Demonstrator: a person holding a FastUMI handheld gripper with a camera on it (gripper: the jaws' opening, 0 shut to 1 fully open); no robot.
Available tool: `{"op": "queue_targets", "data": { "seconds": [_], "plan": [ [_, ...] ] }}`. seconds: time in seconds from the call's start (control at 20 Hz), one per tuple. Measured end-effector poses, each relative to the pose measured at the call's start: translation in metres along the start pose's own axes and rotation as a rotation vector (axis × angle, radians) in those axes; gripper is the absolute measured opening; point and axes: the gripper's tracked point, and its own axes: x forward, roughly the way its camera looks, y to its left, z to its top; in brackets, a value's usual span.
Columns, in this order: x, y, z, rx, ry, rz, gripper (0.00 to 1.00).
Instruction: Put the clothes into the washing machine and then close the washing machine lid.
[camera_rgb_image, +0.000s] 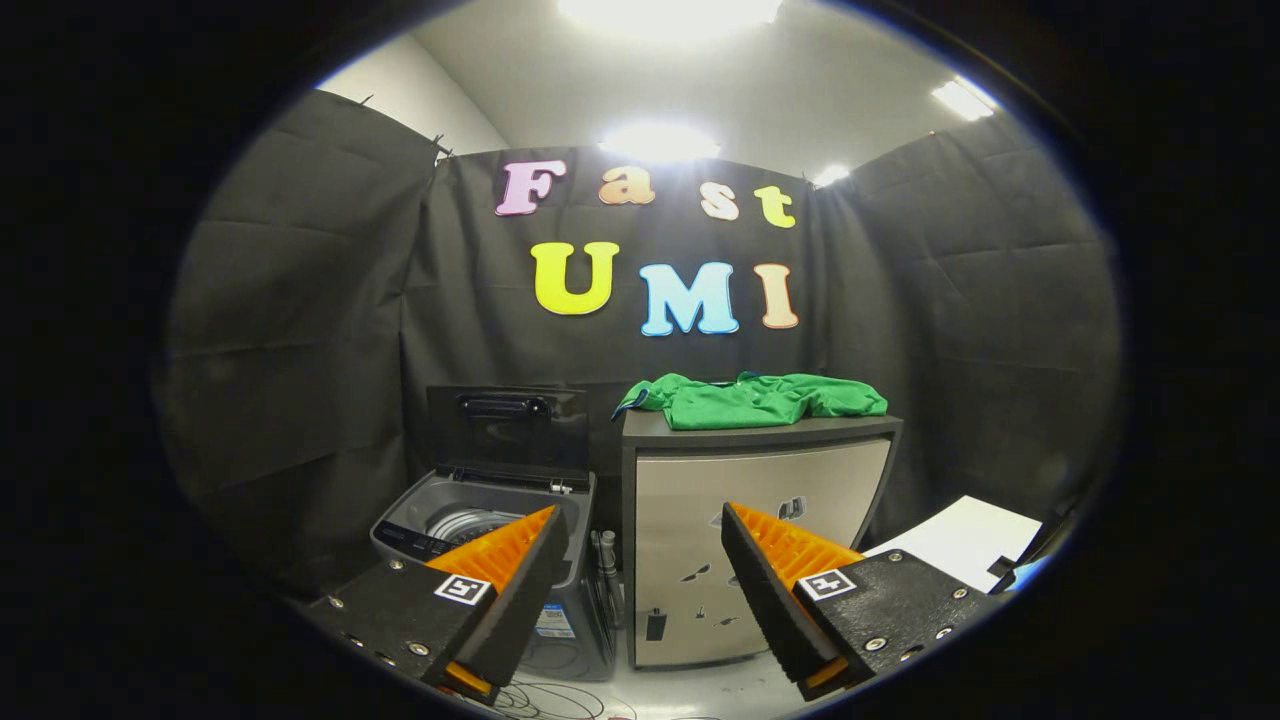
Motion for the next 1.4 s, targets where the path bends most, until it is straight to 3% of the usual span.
{"op": "queue_targets", "data": {
  "seconds": [0.35, 0.65, 1.0, 1.4],
  "plan": [
    [-0.003, 0.0, 0.002, -0.025, -0.003, 0.0, 0.96],
    [0.003, -0.008, 0.017, -0.017, 0.005, -0.054, 0.96],
    [0.074, -0.035, 0.081, -0.035, -0.042, -0.097, 0.96],
    [0.167, -0.079, 0.11, -0.034, -0.017, -0.131, 0.96]
  ]
}}
